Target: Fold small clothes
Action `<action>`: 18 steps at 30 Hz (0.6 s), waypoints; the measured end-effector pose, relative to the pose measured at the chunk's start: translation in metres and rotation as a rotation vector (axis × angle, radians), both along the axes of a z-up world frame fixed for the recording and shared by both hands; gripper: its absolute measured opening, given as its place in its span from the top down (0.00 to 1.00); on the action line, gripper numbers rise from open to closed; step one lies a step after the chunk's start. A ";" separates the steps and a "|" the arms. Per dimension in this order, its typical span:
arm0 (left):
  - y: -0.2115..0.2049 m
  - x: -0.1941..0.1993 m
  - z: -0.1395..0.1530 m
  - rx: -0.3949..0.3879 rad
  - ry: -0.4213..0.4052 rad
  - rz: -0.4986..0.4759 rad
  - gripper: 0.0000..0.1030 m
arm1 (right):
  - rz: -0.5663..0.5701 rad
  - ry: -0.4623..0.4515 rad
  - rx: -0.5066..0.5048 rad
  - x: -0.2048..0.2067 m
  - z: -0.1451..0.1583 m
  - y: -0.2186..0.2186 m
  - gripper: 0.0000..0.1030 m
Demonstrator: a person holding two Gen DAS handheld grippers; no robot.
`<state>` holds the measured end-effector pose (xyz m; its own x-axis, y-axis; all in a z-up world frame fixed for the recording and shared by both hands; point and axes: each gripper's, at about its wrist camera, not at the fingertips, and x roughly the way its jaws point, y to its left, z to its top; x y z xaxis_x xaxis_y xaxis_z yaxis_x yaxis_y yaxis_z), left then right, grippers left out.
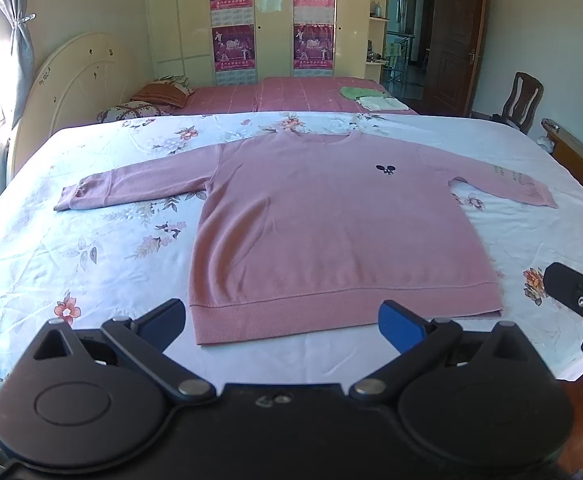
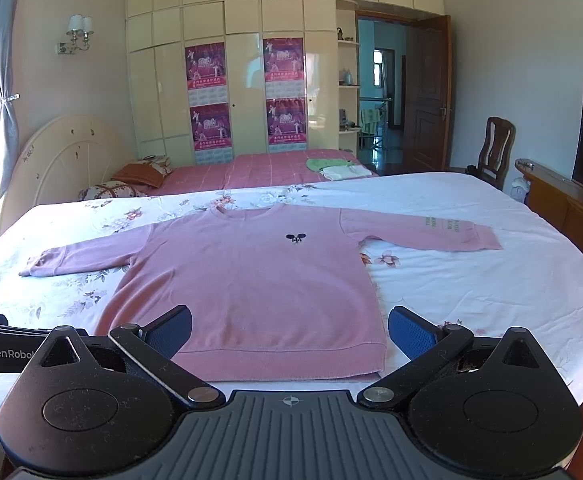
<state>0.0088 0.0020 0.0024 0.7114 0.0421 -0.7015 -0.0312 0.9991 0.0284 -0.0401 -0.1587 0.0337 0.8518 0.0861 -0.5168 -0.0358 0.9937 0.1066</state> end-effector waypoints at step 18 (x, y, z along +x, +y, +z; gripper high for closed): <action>-0.006 0.043 -0.013 0.005 0.017 0.010 0.00 | 0.009 0.022 -0.018 0.046 -0.014 -0.011 0.00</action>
<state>0.0521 -0.0040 -0.0110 0.6991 0.0524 -0.7131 -0.0402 0.9986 0.0340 0.0059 -0.1701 0.0192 0.8392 0.0848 -0.5372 -0.0429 0.9950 0.0900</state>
